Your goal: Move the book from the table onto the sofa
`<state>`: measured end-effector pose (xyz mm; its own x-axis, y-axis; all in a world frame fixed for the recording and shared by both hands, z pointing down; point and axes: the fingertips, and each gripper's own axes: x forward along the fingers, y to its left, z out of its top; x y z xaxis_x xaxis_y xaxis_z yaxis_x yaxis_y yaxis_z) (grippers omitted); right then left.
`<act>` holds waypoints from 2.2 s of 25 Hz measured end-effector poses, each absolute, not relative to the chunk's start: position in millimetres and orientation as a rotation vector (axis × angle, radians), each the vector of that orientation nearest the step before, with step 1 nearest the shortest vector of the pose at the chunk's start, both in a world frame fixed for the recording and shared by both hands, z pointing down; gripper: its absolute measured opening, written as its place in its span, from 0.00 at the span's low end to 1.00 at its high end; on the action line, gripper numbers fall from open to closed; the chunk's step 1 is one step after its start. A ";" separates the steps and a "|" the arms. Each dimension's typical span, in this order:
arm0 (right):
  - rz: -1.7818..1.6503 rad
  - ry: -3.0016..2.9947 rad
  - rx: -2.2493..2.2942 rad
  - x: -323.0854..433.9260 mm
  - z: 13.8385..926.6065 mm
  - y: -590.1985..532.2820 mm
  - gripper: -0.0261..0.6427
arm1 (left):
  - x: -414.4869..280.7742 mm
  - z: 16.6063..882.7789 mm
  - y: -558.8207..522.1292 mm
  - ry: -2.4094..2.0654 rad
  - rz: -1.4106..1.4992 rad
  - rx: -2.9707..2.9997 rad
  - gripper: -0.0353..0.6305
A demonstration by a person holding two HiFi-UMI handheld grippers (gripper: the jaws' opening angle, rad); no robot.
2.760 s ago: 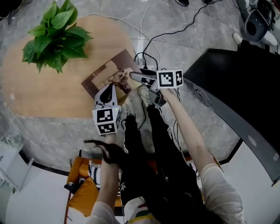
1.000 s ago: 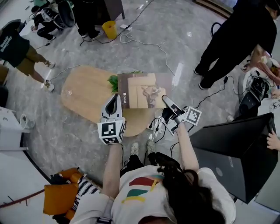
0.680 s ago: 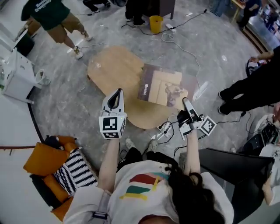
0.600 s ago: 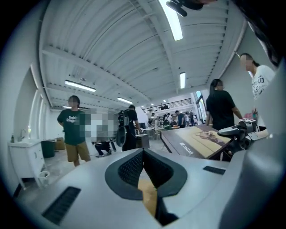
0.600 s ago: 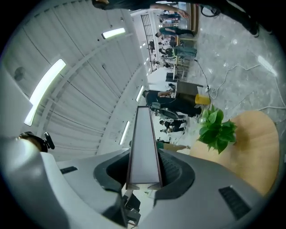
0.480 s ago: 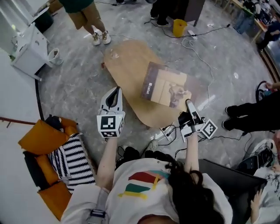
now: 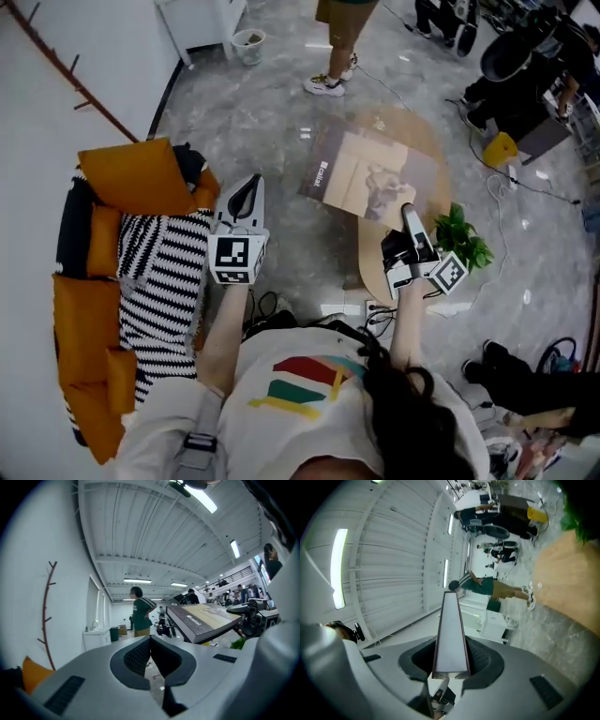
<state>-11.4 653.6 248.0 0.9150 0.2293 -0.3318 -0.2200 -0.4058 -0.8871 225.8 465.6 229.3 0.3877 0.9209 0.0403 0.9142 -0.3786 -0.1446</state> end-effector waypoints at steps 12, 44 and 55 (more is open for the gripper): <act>0.013 0.634 -1.787 304.1 257.3 431.2 0.27 | 370.6 252.6 149.9 -0.741 -0.026 -2.892 0.06; -1.042 1.746 -1.061 441.8 304.5 -122.5 0.27 | 209.9 277.8 -209.1 1.337 -0.180 -2.786 0.06; -1.305 1.974 -0.916 261.0 334.9 -355.4 0.27 | 37.3 312.0 -372.7 1.664 -0.200 -2.662 0.06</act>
